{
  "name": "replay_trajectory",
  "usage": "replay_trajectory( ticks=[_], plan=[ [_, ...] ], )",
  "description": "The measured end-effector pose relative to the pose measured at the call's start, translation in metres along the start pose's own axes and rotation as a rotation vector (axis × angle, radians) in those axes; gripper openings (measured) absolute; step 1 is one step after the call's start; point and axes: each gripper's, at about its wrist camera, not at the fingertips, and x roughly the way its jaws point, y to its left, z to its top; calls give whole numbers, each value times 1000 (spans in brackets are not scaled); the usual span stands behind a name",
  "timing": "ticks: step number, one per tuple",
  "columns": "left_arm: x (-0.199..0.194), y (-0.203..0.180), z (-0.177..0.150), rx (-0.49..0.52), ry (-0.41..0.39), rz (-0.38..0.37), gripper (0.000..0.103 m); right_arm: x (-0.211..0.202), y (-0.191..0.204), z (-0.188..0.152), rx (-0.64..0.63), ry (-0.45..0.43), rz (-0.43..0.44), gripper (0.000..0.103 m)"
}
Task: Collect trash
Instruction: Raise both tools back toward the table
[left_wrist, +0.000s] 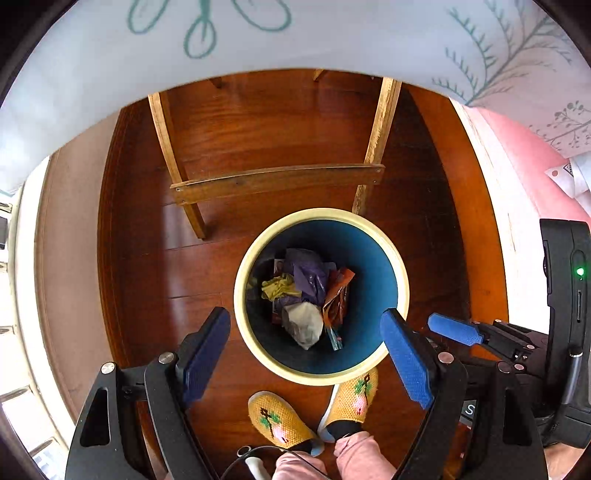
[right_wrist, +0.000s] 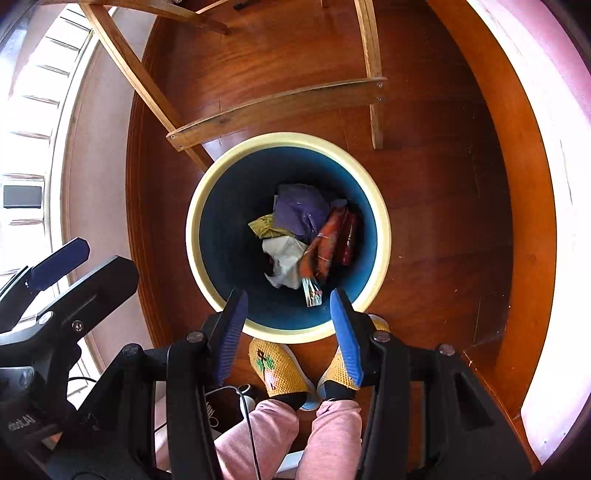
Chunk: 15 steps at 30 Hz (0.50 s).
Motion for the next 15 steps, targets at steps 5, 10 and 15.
replay_trajectory(
  ticks=[5, 10, 15],
  plan=[
    [-17, -2, 0, -1, -3, 10, 85, -15, 2, -1, 5, -27, -12, 44],
    [-39, -2, -2, -11, -15, 27, 85, -33, 9, -3, -3, -51, -25, 44],
    [-71, -2, -2, -23, -20, 44, 85, -59, 15, -7, -7, -70, -19, 44]
  ],
)
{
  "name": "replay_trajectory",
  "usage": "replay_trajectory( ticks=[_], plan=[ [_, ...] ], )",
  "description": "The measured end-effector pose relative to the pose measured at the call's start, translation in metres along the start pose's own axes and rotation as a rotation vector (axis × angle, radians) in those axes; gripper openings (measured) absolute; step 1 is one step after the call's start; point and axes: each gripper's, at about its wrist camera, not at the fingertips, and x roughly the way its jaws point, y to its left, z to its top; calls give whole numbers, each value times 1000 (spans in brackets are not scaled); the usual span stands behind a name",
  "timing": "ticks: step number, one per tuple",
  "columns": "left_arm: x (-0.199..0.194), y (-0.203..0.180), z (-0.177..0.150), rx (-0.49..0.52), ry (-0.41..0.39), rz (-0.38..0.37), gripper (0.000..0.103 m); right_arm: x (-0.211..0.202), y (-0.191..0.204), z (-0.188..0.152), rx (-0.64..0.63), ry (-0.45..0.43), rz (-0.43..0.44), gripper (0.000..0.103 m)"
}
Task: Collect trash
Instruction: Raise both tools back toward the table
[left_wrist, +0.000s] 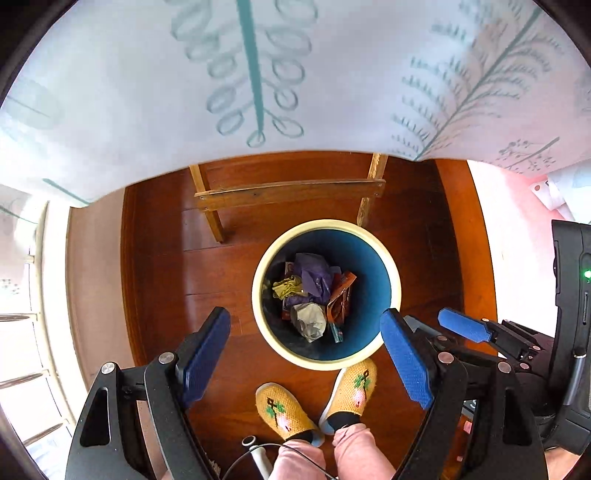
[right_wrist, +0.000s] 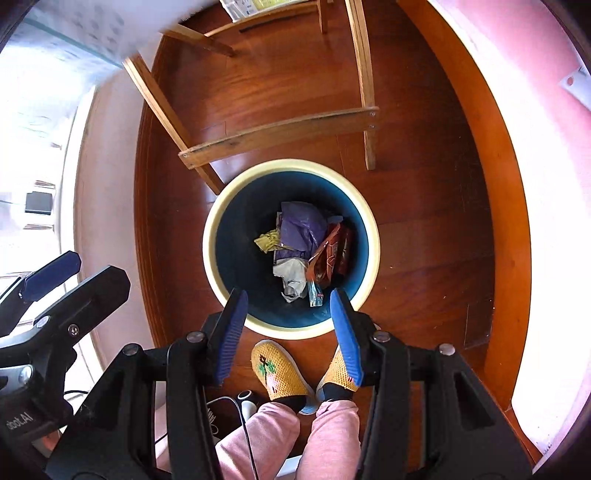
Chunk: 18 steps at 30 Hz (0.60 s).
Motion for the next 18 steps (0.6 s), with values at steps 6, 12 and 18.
replay_trajectory(
  ticks=[6, 12, 18],
  plan=[
    [-51, 3, 4, -2, -13, 28, 85, -46, 8, 0, 15, -19, 21, 44],
    [-117, 3, 8, -2, -55, 61, 85, -110, 20, 4, -7, -56, 40, 44],
    [-185, 2, 12, -4, -90, 116, 85, -182, 38, 5, -59, -104, 48, 44]
  ],
)
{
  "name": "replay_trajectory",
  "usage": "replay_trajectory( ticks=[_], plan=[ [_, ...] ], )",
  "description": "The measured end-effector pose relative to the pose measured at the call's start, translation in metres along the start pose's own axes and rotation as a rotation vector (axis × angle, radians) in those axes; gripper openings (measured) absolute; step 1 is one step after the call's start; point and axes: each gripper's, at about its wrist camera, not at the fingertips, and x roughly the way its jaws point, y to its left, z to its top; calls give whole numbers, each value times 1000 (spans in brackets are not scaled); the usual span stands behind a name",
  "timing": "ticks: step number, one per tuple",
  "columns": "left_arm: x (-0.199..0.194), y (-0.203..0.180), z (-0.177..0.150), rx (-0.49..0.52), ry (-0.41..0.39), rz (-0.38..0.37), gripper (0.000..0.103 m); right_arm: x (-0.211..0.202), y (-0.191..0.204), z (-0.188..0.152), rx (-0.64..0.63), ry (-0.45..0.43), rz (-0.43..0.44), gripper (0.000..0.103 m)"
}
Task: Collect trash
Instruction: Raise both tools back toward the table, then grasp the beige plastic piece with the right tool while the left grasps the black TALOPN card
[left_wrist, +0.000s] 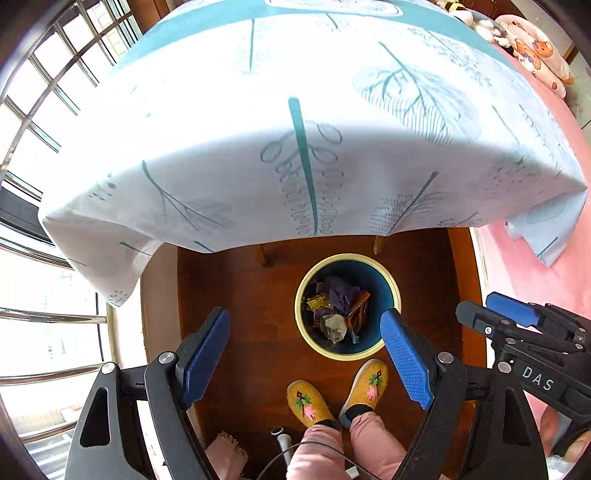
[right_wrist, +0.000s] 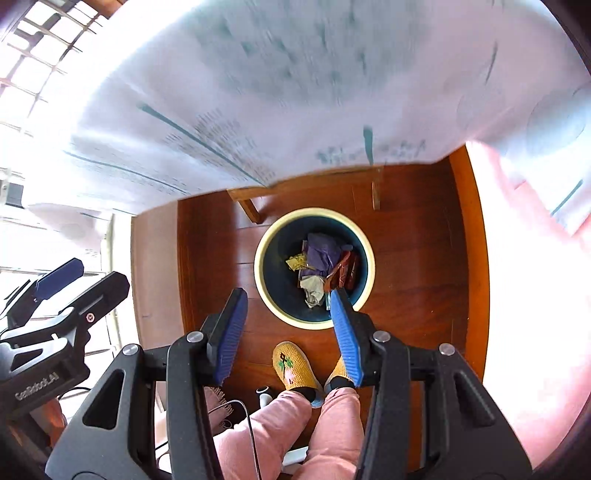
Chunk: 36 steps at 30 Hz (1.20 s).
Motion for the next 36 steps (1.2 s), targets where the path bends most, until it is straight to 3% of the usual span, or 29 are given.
replay_trajectory(
  ticks=[9, 14, 23, 31, 36],
  plan=[
    [-105, 15, 29, -13, -91, 85, 85, -103, 31, 15, -101, -120, 37, 43],
    [-165, 25, 48, -55, -202, 139, 85, -152, 38, 30, -136, -188, 90, 44],
    [-241, 57, 103, -111, -317, 146, 85, -217, 58, 75, -229, -325, 116, 43],
    [-264, 88, 189, -55, -344, 147, 84, -252, 80, 143, -264, -419, 117, 43],
    [-243, 116, 265, -5, -325, 73, 84, -253, 107, 200, -262, -448, 104, 43]
  ],
)
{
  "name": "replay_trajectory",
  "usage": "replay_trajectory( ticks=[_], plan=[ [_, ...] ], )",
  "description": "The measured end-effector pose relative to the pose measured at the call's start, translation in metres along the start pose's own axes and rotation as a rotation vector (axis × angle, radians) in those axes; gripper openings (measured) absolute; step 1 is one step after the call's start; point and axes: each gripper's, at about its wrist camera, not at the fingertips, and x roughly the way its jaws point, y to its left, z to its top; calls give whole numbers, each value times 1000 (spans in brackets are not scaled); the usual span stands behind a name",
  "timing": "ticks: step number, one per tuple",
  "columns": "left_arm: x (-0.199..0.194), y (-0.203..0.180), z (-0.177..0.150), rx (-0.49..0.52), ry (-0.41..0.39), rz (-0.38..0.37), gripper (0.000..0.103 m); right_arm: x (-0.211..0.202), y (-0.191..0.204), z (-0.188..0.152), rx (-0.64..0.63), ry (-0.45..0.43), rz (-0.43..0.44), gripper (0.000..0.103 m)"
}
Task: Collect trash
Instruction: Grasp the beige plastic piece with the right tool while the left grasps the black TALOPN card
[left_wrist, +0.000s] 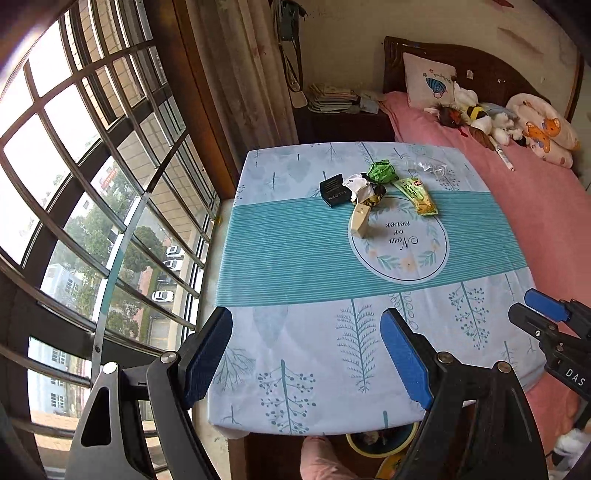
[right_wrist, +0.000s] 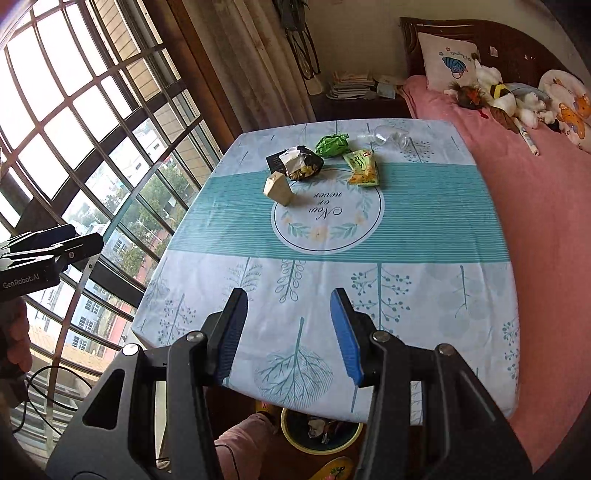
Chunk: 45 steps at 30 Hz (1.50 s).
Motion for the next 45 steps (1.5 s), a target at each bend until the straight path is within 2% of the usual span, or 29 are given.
replay_trajectory(
  ticks=[4, 11, 17, 21, 25, 27, 31, 39, 44, 45],
  plan=[
    [50, 18, 53, 94, -4, -28, 84, 43, 10, 45, 35, 6, -37, 44],
    [143, 48, 135, 221, 27, -100, 84, 161, 26, 117, 200, 58, -93, 44],
    [220, 52, 170, 284, 80, -154, 84, 271, 45, 143, 262, 125, -132, 44],
    [263, 43, 178, 322, 122, -199, 84, 321, 44, 146, 284, 144, -214, 43],
    [300, 23, 181, 375, 165, -250, 84, 341, 33, 143, 309, 135, -265, 29],
    [316, 12, 184, 405, 174, -267, 84, 342, 26, 141, 313, 127, -273, 25],
    [345, -12, 192, 474, 192, -294, 84, 341, 10, 142, 374, 109, -239, 23],
    [392, -48, 196, 571, 248, -311, 84, 340, -11, 142, 467, 77, -231, 23],
    [409, -59, 197, 586, 285, -323, 70, 341, -12, 143, 482, 73, -225, 23],
    [409, -60, 198, 584, 274, -320, 69, 341, -12, 143, 485, 72, -222, 23]
  ],
)
